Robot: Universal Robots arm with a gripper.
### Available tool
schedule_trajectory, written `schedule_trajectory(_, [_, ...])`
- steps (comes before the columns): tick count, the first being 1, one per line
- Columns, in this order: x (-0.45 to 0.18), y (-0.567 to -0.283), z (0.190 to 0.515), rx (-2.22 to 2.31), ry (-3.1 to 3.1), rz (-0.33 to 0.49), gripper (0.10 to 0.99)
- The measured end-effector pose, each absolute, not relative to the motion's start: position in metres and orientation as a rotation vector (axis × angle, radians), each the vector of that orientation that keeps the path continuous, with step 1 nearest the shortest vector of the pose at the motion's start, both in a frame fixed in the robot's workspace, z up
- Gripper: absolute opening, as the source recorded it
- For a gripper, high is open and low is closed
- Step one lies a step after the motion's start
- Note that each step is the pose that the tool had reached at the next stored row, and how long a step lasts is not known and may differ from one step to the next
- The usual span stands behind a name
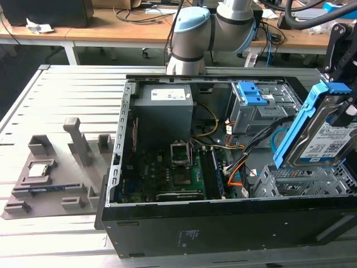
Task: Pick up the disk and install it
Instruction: 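Pick up the disk, then insert the disk into the insertion slot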
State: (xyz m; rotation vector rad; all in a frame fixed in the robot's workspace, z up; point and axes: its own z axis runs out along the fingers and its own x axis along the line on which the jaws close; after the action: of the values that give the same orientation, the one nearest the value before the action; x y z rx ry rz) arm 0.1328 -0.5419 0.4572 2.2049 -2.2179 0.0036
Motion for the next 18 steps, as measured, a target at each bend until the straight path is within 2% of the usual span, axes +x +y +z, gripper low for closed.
schedule_trajectory(18, [0.1329,-0.5418,0.4479,2.204,-2.217,0.005,0.365])
